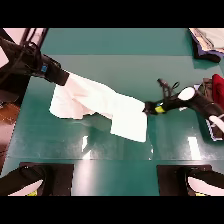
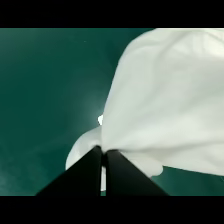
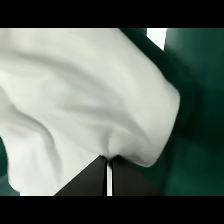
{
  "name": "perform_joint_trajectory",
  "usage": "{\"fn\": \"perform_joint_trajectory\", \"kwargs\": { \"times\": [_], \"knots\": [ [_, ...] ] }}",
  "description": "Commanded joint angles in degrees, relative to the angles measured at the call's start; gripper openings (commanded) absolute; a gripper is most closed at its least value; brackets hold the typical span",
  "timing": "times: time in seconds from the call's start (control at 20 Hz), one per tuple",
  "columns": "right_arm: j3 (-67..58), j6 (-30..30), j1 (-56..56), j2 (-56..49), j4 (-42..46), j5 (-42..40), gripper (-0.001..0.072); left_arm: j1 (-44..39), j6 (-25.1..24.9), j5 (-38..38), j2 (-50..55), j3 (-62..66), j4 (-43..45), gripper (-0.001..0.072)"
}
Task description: Fold the shirts.
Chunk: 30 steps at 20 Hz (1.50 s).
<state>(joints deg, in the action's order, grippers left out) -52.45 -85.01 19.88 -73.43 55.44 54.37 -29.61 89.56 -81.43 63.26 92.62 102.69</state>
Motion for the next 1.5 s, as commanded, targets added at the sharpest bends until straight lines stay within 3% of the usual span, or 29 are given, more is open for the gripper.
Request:
{"fn": "perform_joint_trajectory", "kwargs": {
  "times": [0.0, 0.25, 0.45, 0.75, 0.95, 1.2, 1.3, 1.45],
  "knots": [
    [-8.33, 0.00, -5.22, 8.72, 3.41, 0.92, 0.0016, 0.02, 0.02, -2.75, -0.35, 6.73, 7.34, 0.0023],
    [-30.99, 0.02, -15.32, 19.67, 4.72, 1.33, 0.0016, 0.00, 0.09, -3.56, -0.85, 25.75, 4.72, 0.0023],
    [-42.07, 0.04, -20.92, 24.70, 4.74, 2.21, 0.0016, 0.00, 1.03, -1.64, -4.50, 28.35, -2.78, 0.0024],
    [-55.58, 0.04, -30.40, 25.97, 4.83, 16.37, 0.0016, 0.00, 1.09, -2.27, -9.07, 27.69, -22.91, 0.0023],
    [-63.17, 0.17, -38.45, 25.18, 4.63, 20.46, 0.0015, 0.00, 0.94, -2.75, -9.46, 26.69, -36.35, 0.0023],
    [-70.73, -0.57, -38.14, 14.97, -0.09, 25.07, 0.0014, 0.00, 0.48, -4.31, -8.92, 10.86, -30.62, 0.0022],
    [-65.33, -0.92, -30.82, 10.29, 0.26, 25.14, 0.0014, 0.13, 0.52, -0.52, -7.78, 1.66, -23.74, 0.0022],
    [-55.23, -0.94, -19.08, 0.76, 4.70, 25.88, 0.0014, 5.84, 0.92, 6.38, -3.61, -11.13, -22.56, 0.0022]
  ]
}}
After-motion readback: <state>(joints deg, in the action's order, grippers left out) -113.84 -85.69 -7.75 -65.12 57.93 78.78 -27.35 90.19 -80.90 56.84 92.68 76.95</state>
